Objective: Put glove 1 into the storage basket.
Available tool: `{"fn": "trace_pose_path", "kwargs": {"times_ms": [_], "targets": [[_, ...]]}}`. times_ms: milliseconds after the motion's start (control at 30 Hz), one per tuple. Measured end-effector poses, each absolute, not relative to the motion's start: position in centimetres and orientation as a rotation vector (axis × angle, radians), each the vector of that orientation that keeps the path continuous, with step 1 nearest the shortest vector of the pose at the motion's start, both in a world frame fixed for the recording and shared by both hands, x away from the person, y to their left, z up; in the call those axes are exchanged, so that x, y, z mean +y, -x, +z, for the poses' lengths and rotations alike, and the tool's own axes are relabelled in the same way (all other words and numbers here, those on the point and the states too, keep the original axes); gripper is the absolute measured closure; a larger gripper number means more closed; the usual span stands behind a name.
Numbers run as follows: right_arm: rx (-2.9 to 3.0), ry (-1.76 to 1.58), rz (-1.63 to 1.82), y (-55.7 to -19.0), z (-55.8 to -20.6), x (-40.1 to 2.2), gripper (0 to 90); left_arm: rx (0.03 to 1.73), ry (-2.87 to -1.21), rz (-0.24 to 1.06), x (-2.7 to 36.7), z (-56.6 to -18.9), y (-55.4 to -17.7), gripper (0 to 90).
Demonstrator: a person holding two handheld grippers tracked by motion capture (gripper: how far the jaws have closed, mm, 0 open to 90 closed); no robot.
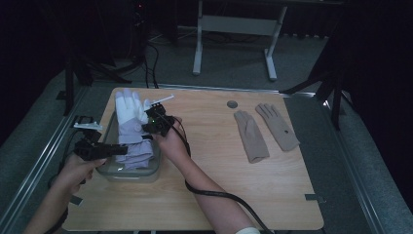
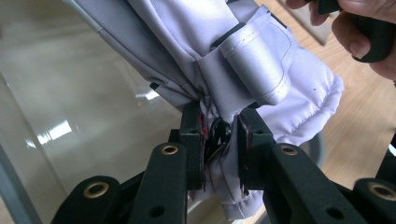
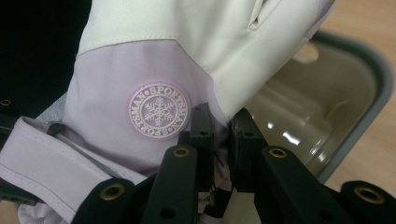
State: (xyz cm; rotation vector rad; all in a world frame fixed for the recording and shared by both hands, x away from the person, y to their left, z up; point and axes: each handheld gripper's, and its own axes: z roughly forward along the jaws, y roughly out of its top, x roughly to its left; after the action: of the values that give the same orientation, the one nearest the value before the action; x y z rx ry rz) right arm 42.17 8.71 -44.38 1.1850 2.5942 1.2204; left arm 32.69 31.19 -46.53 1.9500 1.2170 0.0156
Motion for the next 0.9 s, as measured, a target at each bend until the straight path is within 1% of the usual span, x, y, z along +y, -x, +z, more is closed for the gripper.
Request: {"fn": "trace_pose_path", "kwargs": {"times_ms": [167, 333, 533, 633, 667, 733, 867, 900], "targets": [[2.622, -1.232, 1.16, -42.3, -46.2, 8.9, 81.8, 1.234, -1.991, 0.005, 30.7, -47.4, -32.8, 74.5], [2.654, -1.228, 1.117, -42.1, -47.3, 9.0, 81.9, 1.264, -2.04, -0.005, 30.3, -47.9, -32.6, 71.5], [2.688, -1.238, 1.064, -42.1, -48.4, 9.3, 81.9, 1.286, -2.082, -0.022, 29.8, -48.6, -32.7, 70.3], [2.705, -1.241, 1.032, -42.3, -48.5, 9.4, 81.8, 1.288, -2.114, -0.013, 29.4, -48.7, -32.8, 66.2], [2.711, -1.244, 1.018, -42.3, -48.6, 9.4, 81.8, 1.288, -2.13, -0.006, 29.2, -48.7, -32.8, 66.2], [2.717, -1.238, 1.0, -42.3, -48.7, 9.6, 81.8, 1.29, -2.156, 0.006, 28.9, -48.7, -32.7, 61.9], [2.722, -1.242, 0.978, -42.2, -48.9, 9.7, 81.7, 1.304, -2.178, 0.031, 28.6, -48.7, -32.7, 56.7], [2.728, -1.248, 0.977, -42.3, -49.0, 9.7, 81.6, 1.302, -2.215, 0.069, 28.1, -48.8, -32.6, 56.7]]}}
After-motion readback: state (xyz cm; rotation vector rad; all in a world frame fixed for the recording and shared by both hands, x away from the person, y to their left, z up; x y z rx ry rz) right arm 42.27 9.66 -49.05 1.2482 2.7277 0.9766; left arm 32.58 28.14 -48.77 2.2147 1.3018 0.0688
